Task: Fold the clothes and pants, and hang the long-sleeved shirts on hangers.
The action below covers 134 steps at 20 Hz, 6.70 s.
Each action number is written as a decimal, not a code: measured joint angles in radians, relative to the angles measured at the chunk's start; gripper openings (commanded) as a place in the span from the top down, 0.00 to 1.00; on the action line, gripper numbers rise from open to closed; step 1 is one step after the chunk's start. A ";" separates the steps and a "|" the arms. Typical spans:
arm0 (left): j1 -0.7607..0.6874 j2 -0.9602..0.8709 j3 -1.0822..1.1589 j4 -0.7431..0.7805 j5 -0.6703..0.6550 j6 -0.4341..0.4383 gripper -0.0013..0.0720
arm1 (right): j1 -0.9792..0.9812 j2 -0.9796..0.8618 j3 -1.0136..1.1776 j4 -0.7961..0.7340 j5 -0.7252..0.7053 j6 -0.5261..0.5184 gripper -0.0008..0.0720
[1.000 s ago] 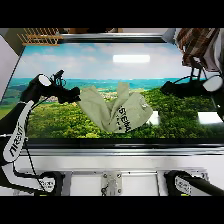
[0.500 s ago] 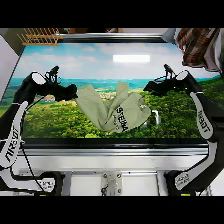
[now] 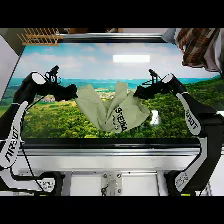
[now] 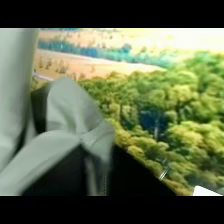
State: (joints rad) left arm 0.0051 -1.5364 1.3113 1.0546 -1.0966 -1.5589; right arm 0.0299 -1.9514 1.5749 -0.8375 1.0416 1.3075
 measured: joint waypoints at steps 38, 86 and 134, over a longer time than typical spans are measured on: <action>0.035 0.325 -0.270 0.098 0.153 -0.085 0.39 | -0.086 0.482 0.063 -0.450 0.084 0.272 0.95; 0.240 0.350 -0.528 -0.156 0.108 0.288 0.97 | -0.439 0.851 -0.815 -0.374 -0.006 0.283 0.13; 0.378 0.780 0.236 -0.161 -0.053 0.006 0.97 | -0.388 1.197 0.061 -0.214 0.171 0.224 0.97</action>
State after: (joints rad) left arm 0.3828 -0.7559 1.5471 0.8940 -1.1496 -1.5528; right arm -0.3584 -0.7540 1.6363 -1.0519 1.2121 1.5318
